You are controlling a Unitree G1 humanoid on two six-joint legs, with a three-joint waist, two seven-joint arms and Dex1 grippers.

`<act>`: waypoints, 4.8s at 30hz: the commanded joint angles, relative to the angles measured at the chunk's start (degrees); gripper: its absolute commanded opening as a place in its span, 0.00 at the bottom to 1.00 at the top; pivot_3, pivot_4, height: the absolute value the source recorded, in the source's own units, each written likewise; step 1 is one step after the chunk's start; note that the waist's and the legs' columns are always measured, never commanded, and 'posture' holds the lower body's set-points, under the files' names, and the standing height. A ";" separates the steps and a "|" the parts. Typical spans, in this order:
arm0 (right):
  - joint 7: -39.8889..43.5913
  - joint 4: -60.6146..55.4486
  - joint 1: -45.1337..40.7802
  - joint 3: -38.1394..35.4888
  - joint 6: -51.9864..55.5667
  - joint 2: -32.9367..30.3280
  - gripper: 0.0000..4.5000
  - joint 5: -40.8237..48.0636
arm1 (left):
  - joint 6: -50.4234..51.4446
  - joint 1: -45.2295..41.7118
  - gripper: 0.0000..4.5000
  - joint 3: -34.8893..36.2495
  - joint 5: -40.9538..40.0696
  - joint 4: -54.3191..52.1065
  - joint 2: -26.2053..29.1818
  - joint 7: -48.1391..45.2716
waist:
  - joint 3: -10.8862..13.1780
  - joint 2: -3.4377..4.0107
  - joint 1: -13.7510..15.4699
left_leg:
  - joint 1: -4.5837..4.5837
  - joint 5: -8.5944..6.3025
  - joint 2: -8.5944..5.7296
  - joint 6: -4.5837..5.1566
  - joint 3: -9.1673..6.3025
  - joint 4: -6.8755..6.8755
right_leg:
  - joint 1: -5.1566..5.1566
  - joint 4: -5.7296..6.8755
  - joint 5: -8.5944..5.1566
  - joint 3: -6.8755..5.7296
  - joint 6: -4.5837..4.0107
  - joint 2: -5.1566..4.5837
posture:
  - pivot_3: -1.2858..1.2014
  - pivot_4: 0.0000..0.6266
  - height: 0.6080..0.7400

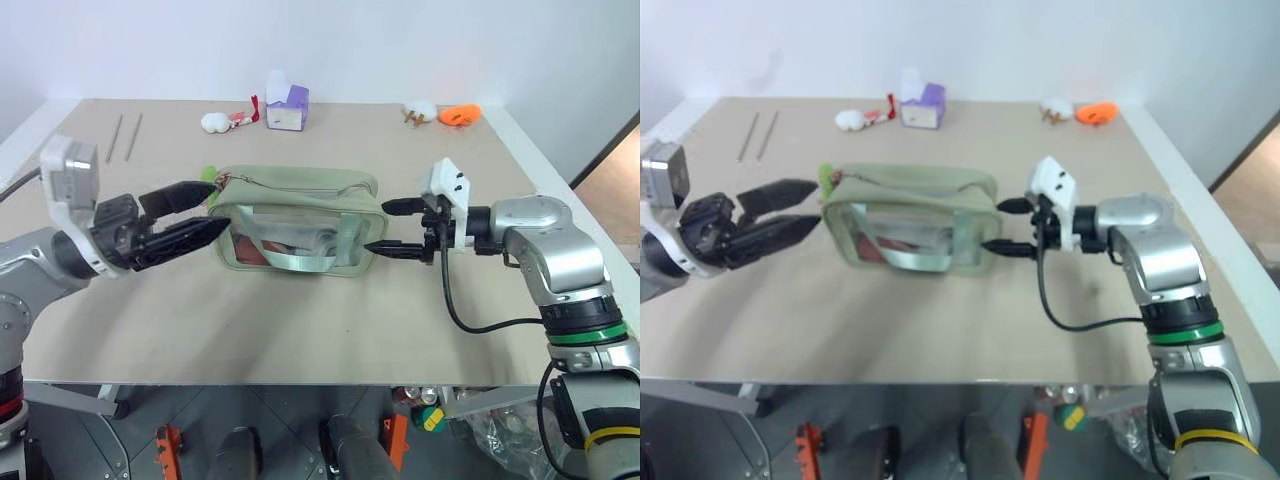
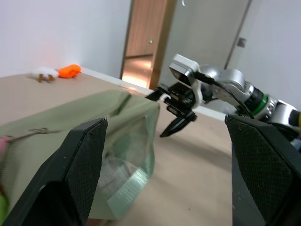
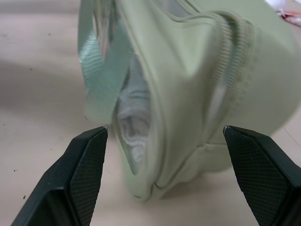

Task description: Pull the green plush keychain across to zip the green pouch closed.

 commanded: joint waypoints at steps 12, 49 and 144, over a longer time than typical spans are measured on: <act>1.42 -2.65 -0.76 -0.48 -1.68 0.35 0.00 0.42 | -4.67 -3.62 0.92 2.88 3.12 5.38 -3.94 5.75 | 0.00 0.00 0.05 | 0.03 0.00 0.00 0.00 -0.01 0.02 | 0.03 0.00 0.00 -0.02 0.00 0.00 | 0.52 0.24 1.00; 0.81 -4.83 2.03 -0.42 -3.17 -0.05 0.00 -0.86 | -0.64 -12.87 0.92 -5.63 24.02 27.76 -10.55 15.10 | -0.02 -0.04 -0.01 | 0.10 0.01 -0.01 -0.01 -0.02 0.03 | 0.09 0.03 0.08 -0.01 0.00 -0.01 | 0.52 0.24 1.00; 0.07 -6.43 2.19 1.06 -2.36 0.90 0.00 -1.90 | -2.95 -25.97 0.99 -11.27 30.31 18.46 0.20 -9.96 | -0.03 -0.04 -0.42 | 0.19 0.02 0.02 -0.02 0.03 0.01 | 0.10 0.08 0.09 0.12 0.05 0.07 | 0.52 0.24 1.00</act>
